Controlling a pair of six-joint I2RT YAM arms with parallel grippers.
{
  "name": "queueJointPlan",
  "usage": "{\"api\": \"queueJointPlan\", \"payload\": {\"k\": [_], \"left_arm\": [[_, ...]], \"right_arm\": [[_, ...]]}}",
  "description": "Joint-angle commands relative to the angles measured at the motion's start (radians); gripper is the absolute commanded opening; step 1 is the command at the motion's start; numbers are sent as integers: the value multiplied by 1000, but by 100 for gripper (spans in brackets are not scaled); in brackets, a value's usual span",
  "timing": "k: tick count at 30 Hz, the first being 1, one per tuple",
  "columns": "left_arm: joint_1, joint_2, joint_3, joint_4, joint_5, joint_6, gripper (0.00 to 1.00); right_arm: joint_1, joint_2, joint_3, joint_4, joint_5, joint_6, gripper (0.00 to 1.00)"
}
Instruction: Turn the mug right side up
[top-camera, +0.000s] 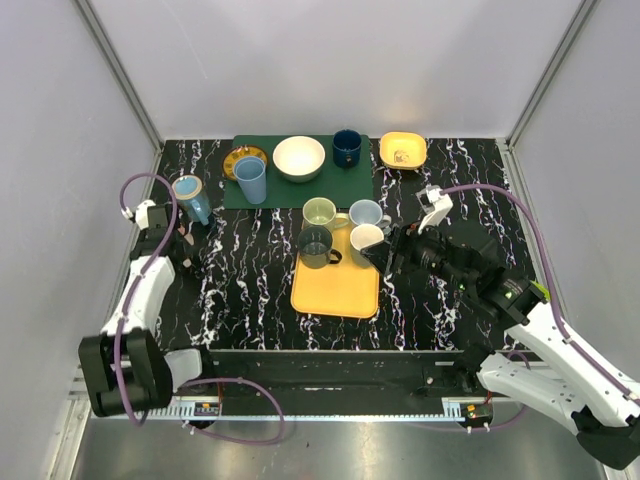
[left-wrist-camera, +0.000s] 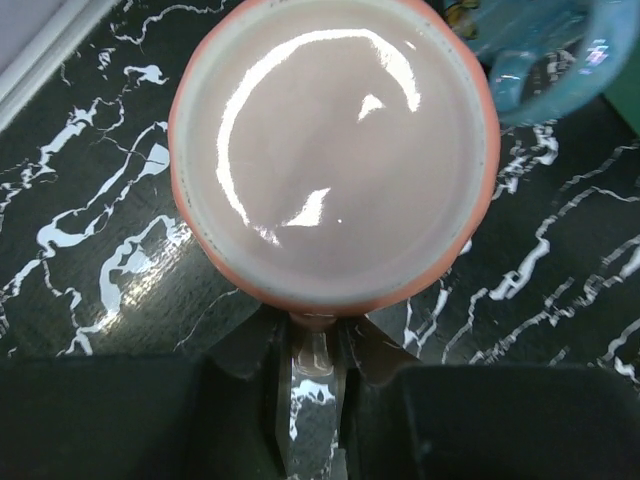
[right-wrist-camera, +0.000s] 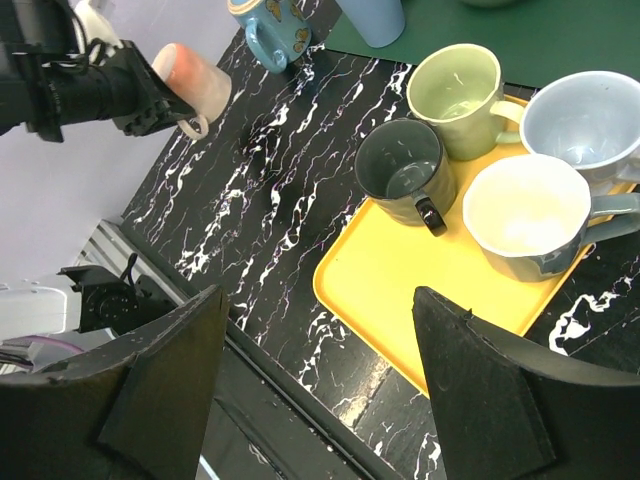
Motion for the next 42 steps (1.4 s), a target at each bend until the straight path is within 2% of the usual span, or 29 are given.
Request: {"api": "queueJointPlan", "payload": {"k": [1,7,20,21,24,27,32,36,38,41,42], "left_arm": [[55,125,45,189,26,-14,0],[95,296,115,201,29,17,0],[127,471,224,186,32,65,0],[129,472,226,180,31,63,13],[127,460,209,174,23,58,33],[127,430,189,161,17,46,43],[129,333,160,99,8,0,53],[100,128,108,52,29,-76,63],[22,-1,89,22,22,-95,69],[-148,-133,66,-10,0,-139,71],[-241,-184,58,-15,-2,-164,71]], "right_arm": [[6,0,4,35,32,-17,80],[4,-8,13,15,55,-32,80],[4,9,4,6,112,-60,80],[4,11,4,8,113,-60,80],[4,17,-2,18,104,-61,80],[4,20,-5,29,104,-58,81],[4,23,-10,34,118,-49,81],[6,67,1,14,187,-24,81],[6,112,4,3,248,-4,81],[6,187,4,29,241,-7,78],[6,210,15,29,233,-29,77]]}}
